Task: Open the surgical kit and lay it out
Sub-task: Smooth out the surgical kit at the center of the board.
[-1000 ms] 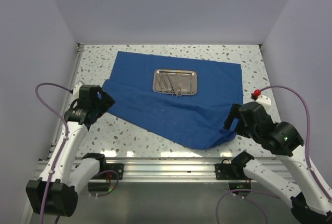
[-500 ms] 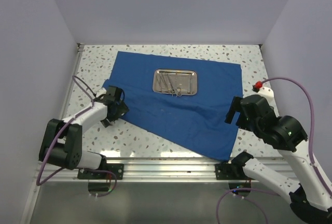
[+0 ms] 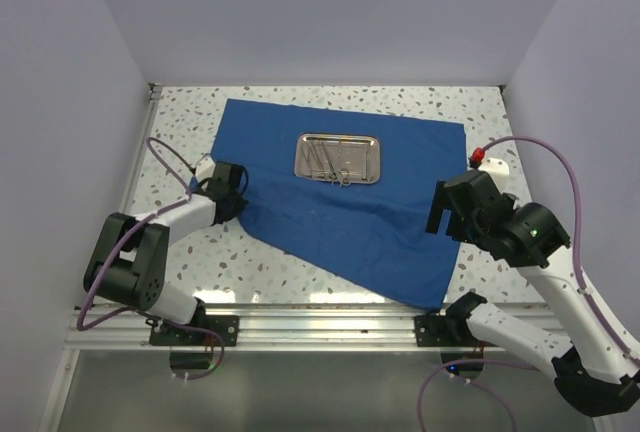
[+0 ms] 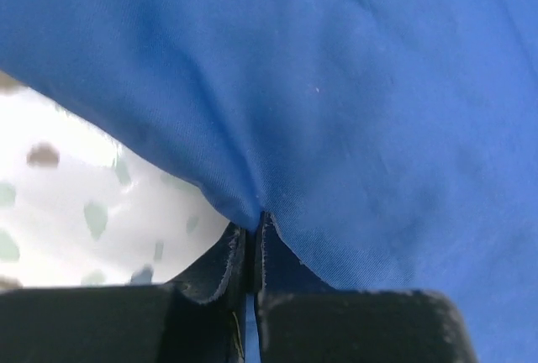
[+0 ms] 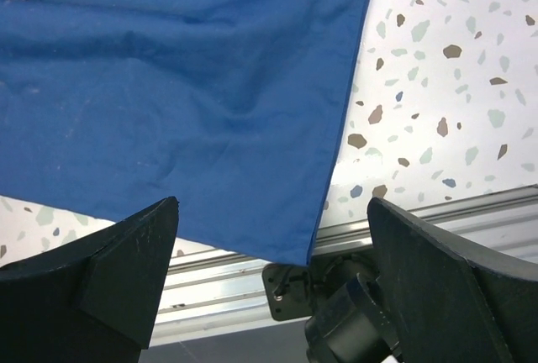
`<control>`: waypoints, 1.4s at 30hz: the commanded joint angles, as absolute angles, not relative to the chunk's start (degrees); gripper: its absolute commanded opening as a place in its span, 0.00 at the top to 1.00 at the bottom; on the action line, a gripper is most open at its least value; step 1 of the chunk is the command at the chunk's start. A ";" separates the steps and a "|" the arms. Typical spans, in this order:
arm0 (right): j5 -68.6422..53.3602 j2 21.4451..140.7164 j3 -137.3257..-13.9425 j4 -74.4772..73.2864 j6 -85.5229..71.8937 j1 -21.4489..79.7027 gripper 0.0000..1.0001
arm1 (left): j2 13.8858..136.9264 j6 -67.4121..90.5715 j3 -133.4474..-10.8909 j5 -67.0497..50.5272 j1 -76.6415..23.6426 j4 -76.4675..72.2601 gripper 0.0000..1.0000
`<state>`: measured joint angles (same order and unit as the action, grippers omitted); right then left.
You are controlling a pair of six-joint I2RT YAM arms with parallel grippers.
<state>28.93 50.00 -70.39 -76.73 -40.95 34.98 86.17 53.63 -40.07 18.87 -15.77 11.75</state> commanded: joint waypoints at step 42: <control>6.49 92.53 -83.76 -50.72 -32.08 5.02 0.04 | 102.70 26.47 -87.16 8.27 -6.69 39.38 0.07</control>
<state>11.75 88.86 -81.93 -56.12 -32.80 8.78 96.12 37.93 -80.71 10.68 -11.64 48.62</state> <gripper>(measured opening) 0.964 0.960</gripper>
